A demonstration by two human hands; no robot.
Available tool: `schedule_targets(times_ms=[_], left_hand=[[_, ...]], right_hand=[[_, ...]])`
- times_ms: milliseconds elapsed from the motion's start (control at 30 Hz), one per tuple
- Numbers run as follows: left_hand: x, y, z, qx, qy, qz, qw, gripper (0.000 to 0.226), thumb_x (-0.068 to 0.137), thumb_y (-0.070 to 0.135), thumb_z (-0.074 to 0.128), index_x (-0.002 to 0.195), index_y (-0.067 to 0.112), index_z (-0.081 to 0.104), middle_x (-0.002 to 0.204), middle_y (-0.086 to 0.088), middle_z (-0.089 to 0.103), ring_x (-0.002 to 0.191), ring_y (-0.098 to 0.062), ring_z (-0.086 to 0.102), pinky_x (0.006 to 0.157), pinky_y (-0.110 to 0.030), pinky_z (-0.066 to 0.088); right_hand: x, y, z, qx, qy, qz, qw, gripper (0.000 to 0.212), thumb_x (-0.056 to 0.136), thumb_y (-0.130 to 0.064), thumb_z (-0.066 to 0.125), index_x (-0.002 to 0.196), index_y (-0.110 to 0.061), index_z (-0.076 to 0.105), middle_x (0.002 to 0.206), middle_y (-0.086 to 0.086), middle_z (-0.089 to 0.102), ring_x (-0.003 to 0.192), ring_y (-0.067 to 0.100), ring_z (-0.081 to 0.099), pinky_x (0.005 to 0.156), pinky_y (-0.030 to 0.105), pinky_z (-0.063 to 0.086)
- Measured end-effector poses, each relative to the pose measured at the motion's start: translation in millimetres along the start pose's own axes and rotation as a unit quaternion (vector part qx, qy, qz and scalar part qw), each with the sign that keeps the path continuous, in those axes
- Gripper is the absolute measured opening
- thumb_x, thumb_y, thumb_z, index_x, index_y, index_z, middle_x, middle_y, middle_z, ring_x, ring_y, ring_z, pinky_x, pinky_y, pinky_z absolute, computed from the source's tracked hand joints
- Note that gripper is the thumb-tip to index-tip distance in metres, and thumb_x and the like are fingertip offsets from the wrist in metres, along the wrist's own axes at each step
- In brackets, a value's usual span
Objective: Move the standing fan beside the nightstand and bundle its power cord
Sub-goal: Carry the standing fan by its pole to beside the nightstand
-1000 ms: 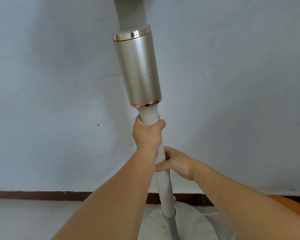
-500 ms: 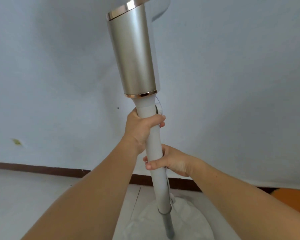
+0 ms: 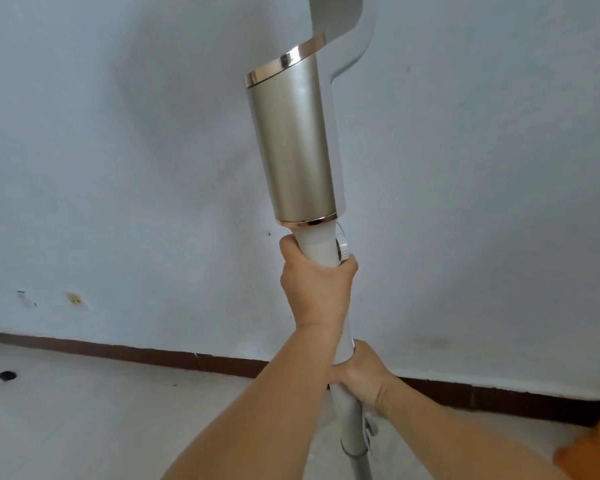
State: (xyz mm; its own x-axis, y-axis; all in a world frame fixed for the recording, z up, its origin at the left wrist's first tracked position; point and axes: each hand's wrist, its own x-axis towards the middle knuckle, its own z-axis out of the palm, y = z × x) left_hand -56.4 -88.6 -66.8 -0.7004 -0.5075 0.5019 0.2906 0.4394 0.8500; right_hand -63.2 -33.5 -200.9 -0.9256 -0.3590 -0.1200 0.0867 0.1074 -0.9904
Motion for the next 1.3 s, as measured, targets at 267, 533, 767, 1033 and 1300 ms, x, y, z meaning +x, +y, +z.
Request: schedule_targets(times_ms=[267, 533, 767, 1033, 1300], left_hand=[[31.9, -12.8, -52.6, 0.005, -0.019, -0.040, 0.999, 0.052, 0.057, 0.020, 0.081, 0.097, 0.020, 0.048, 0.080, 0.011, 0.058, 0.070, -0.004, 0.059, 0.054, -0.012, 0.043], [72.9, 30.2, -132.5, -0.038, 0.015, -0.133, 0.990, 0.060, 0.050, 0.025, 0.083, 0.102, 0.017, 0.054, 0.086, 0.005, 0.064, 0.070, -0.002, 0.062, 0.060, -0.018, 0.050], [141.1, 127.5, -225.9, -0.066, 0.079, -0.194, 0.976, 0.066, 0.047, 0.024, 0.082, 0.105, 0.008, 0.055, 0.092, -0.010, 0.066, 0.079, -0.021, 0.065, 0.071, -0.037, 0.057], [219.8, 241.4, -351.0, -0.087, 0.145, -0.213, 0.962, 0.070, 0.047, 0.026, 0.084, 0.107, 0.004, 0.054, 0.099, -0.020, 0.066, 0.089, -0.034, 0.065, 0.078, -0.047, 0.057], [289.7, 321.7, -480.8, -0.083, 0.246, -0.154, 0.953, 0.064, 0.057, 0.020, 0.086, 0.106, 0.019, 0.045, 0.095, 0.004, 0.062, 0.086, -0.013, 0.063, 0.079, -0.030, 0.055]], right_hand=[[-6.5, -31.2, 47.2, 0.027, 0.023, 0.034, 0.999, 0.021, 0.048, -0.018, 0.067, 0.062, -0.014, 0.053, 0.064, 0.000, 0.052, 0.056, 0.011, 0.047, 0.048, 0.016, 0.040], [-37.4, -101.5, 92.0, 0.013, 0.037, 0.054, 0.998, 0.024, 0.055, -0.007, 0.072, 0.063, -0.023, 0.056, 0.059, -0.007, 0.053, 0.052, 0.008, 0.047, 0.046, 0.017, 0.037], [-68.8, -237.6, 135.9, -0.109, 0.008, 0.055, 0.992, 0.023, 0.049, -0.027, 0.068, 0.069, -0.031, 0.056, 0.064, -0.008, 0.060, 0.056, 0.011, 0.055, 0.050, 0.023, 0.043], [-90.1, -402.7, 211.1, -0.217, -0.033, 0.007, 0.976, 0.022, 0.053, -0.033, 0.067, 0.067, -0.028, 0.051, 0.059, -0.007, 0.059, 0.055, 0.014, 0.059, 0.051, 0.025, 0.047], [-94.4, -543.8, 318.8, -0.285, -0.051, -0.089, 0.953, 0.024, 0.061, -0.031, 0.069, 0.079, -0.027, 0.053, 0.067, -0.008, 0.059, 0.069, 0.020, 0.062, 0.062, 0.034, 0.055]])
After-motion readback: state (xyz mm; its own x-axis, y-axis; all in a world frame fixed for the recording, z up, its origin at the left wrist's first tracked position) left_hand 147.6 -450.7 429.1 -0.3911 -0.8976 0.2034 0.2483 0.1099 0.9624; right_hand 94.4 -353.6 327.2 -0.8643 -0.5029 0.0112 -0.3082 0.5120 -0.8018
